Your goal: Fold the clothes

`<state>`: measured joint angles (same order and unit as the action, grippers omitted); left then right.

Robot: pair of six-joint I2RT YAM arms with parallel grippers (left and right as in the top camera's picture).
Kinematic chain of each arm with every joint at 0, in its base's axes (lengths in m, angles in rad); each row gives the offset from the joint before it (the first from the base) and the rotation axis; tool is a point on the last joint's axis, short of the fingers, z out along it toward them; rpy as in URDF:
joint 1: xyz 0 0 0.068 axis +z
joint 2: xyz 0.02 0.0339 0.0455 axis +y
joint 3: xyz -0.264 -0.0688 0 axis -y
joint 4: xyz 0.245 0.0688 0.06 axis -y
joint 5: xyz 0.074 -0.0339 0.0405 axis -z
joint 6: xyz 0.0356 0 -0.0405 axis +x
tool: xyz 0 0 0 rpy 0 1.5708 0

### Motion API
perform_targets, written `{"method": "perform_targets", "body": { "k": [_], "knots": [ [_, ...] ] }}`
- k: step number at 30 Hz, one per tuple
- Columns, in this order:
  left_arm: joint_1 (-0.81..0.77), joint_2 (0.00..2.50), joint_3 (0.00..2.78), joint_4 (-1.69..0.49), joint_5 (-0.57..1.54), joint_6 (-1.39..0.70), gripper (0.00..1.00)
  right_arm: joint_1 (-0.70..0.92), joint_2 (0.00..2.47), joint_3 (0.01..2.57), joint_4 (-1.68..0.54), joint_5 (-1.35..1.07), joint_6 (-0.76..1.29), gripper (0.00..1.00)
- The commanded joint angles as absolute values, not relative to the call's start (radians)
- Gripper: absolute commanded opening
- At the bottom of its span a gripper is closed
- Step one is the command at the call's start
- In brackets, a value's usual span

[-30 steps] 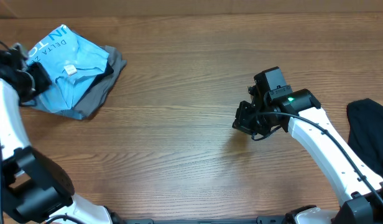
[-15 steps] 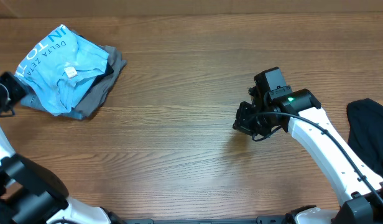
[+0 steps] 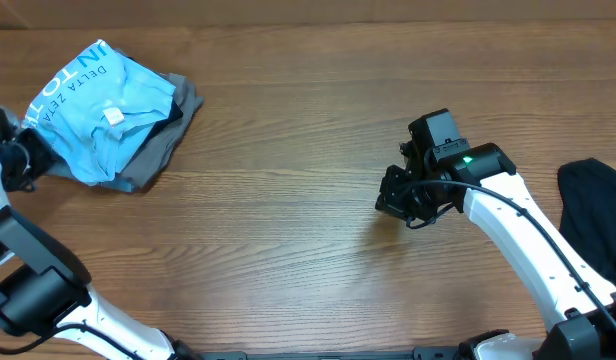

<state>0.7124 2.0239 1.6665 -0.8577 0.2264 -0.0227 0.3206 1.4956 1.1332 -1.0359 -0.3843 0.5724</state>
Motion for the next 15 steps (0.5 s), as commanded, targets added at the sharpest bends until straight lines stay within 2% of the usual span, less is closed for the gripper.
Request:
{"method": "perform_targets", "body": {
  "k": [1, 5, 8, 11, 15],
  "knots": [
    [0.769, 1.935, 1.71, -0.87, 0.229, -0.049, 0.04, 0.318, 1.473, 1.153, -1.035, -0.374, 0.575, 0.04],
    [0.784, 1.804, 1.738, -0.877, 0.378, -0.037, 0.07, 0.318, 1.473, 1.153, -1.023, -0.374, 0.575, 0.04],
    [0.731, 1.76, 1.737, -0.91, 0.439, 0.036, 0.09, 0.318, 1.473, 1.153, -1.003, -0.374, 0.575, 0.04],
    [0.639, 1.822, 1.718, -0.91, 0.448, 0.079, 0.04, 0.318, 1.474, 1.153, -0.989, -0.374, 0.576, 0.04],
    [0.519, 1.95, 1.718, -0.884, 0.509, 0.174, 0.04, 0.318, 1.474, 1.153, -0.989, -0.375, 0.576, 0.04]
  ]
}}
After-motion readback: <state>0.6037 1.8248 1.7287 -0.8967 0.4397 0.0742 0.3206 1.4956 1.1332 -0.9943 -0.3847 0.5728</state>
